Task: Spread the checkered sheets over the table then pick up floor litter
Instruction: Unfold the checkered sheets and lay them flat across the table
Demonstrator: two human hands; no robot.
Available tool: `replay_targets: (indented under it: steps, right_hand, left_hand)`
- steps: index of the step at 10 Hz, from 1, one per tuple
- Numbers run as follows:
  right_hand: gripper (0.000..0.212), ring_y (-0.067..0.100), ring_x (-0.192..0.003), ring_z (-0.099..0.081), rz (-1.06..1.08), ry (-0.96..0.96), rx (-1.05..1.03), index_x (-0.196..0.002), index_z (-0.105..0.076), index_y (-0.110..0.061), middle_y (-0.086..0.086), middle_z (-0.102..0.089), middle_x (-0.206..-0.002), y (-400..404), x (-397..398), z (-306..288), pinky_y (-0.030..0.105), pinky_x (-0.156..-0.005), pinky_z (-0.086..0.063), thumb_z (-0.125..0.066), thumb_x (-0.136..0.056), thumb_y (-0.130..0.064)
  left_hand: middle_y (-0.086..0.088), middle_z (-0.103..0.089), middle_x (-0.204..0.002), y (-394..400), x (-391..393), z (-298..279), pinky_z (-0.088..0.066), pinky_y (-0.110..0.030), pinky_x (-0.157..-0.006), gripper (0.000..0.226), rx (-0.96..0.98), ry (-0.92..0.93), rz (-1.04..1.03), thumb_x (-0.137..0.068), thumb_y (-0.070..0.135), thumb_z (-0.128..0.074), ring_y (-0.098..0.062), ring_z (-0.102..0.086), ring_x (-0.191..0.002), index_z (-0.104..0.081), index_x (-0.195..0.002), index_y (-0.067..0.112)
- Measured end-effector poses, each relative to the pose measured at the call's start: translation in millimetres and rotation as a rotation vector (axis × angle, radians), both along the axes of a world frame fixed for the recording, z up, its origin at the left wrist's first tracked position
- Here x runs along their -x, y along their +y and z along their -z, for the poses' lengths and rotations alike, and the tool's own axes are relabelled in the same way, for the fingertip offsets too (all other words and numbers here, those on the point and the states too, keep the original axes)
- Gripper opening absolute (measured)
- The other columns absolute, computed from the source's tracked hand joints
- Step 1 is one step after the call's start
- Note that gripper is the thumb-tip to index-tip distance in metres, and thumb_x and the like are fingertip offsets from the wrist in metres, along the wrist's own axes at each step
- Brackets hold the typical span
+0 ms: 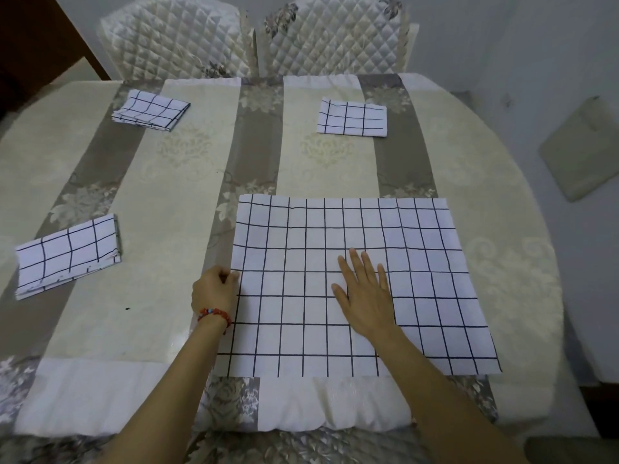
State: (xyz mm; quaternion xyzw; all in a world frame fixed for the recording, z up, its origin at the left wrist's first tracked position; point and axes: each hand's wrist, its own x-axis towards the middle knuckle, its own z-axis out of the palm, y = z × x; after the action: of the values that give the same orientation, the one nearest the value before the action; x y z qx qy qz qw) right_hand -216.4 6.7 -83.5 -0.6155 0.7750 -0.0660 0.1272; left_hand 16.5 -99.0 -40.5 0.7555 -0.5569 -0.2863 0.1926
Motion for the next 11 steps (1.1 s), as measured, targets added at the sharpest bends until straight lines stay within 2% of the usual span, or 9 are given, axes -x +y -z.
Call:
replay_targets:
  steps: [2,4,5,6,7,8,9,10,11]
  right_hand:
    - [0.059,0.018,-0.146,0.004,-0.002,-0.002,0.001,-0.148,-0.004,-0.026,0.000,-0.001,-0.159,1.3,0.3,-1.4,0.037,-0.115,0.011,-0.022,-0.096,-0.049]
    - [0.059,0.018,-0.146,0.007,-0.002,-0.025,-0.016,-0.148,-0.003,-0.026,0.000,0.002,-0.159,-1.0,-2.1,-4.1,0.038,-0.116,0.011,-0.021,-0.096,-0.049]
    - [0.059,0.018,-0.146,0.007,-0.003,-0.024,-0.018,-0.148,-0.003,-0.026,0.000,0.002,-0.159,-0.3,-2.5,-4.9,0.038,-0.116,0.011,-0.021,-0.096,-0.049]
    - [0.059,0.018,-0.146,0.007,0.001,-0.009,-0.016,-0.148,-0.004,-0.026,0.000,0.002,-0.159,1.0,-2.3,-4.8,0.038,-0.116,0.010,-0.021,-0.096,-0.050]
    - [0.059,0.017,-0.146,0.007,0.008,0.013,-0.023,-0.148,-0.002,-0.027,-0.001,0.002,-0.159,0.0,-3.5,-3.9,0.038,-0.116,0.010,-0.019,-0.096,-0.050]
    - [0.058,0.016,-0.146,0.009,0.014,0.024,-0.035,-0.148,-0.001,-0.028,-0.003,0.006,-0.158,-0.5,-2.6,-3.4,0.039,-0.116,0.011,-0.019,-0.096,-0.048]
    - [0.054,0.017,-0.146,0.006,-0.001,0.009,-0.018,-0.148,-0.004,-0.029,-0.005,0.007,-0.157,-0.6,-2.1,-3.6,0.039,-0.115,0.010,-0.019,-0.098,-0.043]
    - [0.051,0.017,-0.147,0.002,0.027,0.050,-0.013,-0.147,-0.005,-0.031,-0.004,0.001,-0.159,2.6,18.4,-5.1,0.040,-0.116,0.006,-0.018,-0.098,-0.039]
    - [0.055,0.021,-0.146,0.004,0.303,0.065,-0.073,-0.148,-0.001,-0.028,0.001,0.005,-0.159,14.6,66.2,-5.6,0.046,-0.117,0.003,-0.018,-0.097,-0.044]
  left_hand:
    - [-0.017,-0.068,-0.090,1.2,0.4,3.7,-0.040,-0.029,-0.067,0.016,0.021,-0.013,-0.015,-0.086,0.021,-0.057,-0.025,-0.052,-0.074,-0.066,-0.085,0.008]
    - [-0.018,-0.069,-0.091,0.1,-1.2,5.7,-0.039,-0.030,-0.065,0.016,0.042,-0.043,-0.012,-0.086,0.022,-0.057,-0.023,-0.050,-0.072,-0.065,-0.087,0.008]
    - [-0.023,-0.059,-0.103,4.2,3.2,1.2,-0.045,-0.041,-0.073,0.018,0.094,-0.129,-0.010,-0.084,0.017,-0.060,-0.035,-0.054,-0.089,-0.061,-0.096,0.004]
    - [-0.026,-0.054,-0.116,15.4,25.9,-4.2,-0.043,-0.052,-0.087,0.035,0.213,-0.223,0.083,-0.079,0.014,-0.065,-0.043,-0.049,-0.107,-0.057,-0.111,0.001]
    - [-0.022,-0.062,-0.118,44.4,75.9,-0.4,-0.046,-0.054,-0.090,0.034,0.396,-0.247,0.547,-0.074,0.003,-0.068,-0.040,-0.057,-0.112,-0.062,-0.108,0.003]
    - [-0.012,-0.046,-0.141,64.7,108.5,14.4,-0.024,-0.052,-0.110,0.041,0.307,-0.230,0.819,-0.088,0.011,-0.052,-0.032,-0.036,-0.135,-0.050,-0.129,0.012]
    - [0.009,0.001,-0.155,63.4,105.7,39.1,0.010,-0.040,-0.115,0.050,0.170,-0.325,0.852,-0.098,0.035,-0.021,-0.013,0.011,-0.142,-0.007,-0.145,0.027]
    - [0.013,0.018,-0.147,62.6,103.8,43.8,0.015,-0.043,-0.113,0.054,0.150,-0.380,0.871,-0.095,0.044,-0.016,-0.012,0.023,-0.137,0.013,-0.139,0.032]
    - [0.012,0.021,-0.147,63.3,105.9,43.3,0.018,-0.043,-0.112,0.055,0.136,-0.402,0.878,-0.094,0.046,-0.013,-0.014,0.025,-0.137,0.018,-0.137,0.032]
